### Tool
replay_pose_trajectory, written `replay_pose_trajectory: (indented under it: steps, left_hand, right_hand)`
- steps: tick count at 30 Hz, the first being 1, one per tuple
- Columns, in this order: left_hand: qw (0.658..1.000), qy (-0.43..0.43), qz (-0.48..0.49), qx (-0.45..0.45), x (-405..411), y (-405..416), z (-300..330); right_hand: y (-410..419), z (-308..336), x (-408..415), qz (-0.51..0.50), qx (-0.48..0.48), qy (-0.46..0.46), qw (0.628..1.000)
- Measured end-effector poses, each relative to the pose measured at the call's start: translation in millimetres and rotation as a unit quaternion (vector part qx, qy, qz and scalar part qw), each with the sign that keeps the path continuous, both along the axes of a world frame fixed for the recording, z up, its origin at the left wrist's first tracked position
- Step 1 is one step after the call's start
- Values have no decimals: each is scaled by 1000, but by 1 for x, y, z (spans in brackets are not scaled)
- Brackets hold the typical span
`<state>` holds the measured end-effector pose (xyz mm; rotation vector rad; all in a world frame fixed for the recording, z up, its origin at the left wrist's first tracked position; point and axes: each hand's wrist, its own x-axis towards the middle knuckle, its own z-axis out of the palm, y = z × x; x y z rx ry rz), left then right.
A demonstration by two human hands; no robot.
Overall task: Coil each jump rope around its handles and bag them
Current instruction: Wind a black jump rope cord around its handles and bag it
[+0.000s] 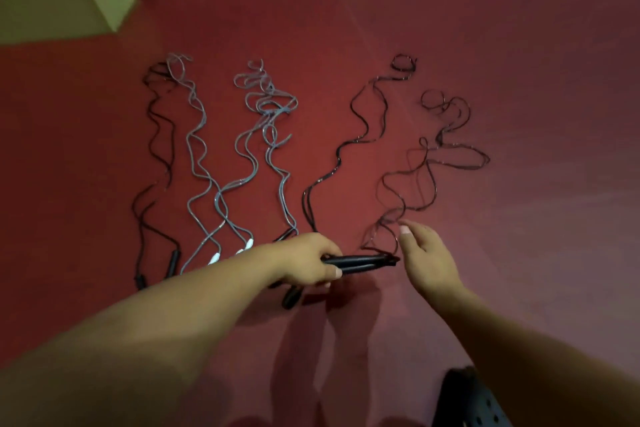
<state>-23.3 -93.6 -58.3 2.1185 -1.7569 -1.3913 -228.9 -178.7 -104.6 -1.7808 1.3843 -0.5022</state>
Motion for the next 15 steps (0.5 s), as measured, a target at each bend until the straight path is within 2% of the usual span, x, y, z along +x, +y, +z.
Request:
replay_pose_trajectory:
  steps: [3,7,10,12,15]
  left_hand:
    - [999,6,21,-41,10,12,64]
    - [984,102,130,-72,23,30,132]
    - [957,169,207,-114,28,46,176]
    - [924,221,277,-145,26,52,194]
    - [836,273,417,-229,18,55,208]
  right_hand:
    - [-1,64,15,77,43,-13,996]
    - [5,151,32,184,69,30,980]
    - [18,214,41,250,71,18,965]
    - [23,247,43,258,83,-29,962]
    - [34,275,45,252,71,-113,958]
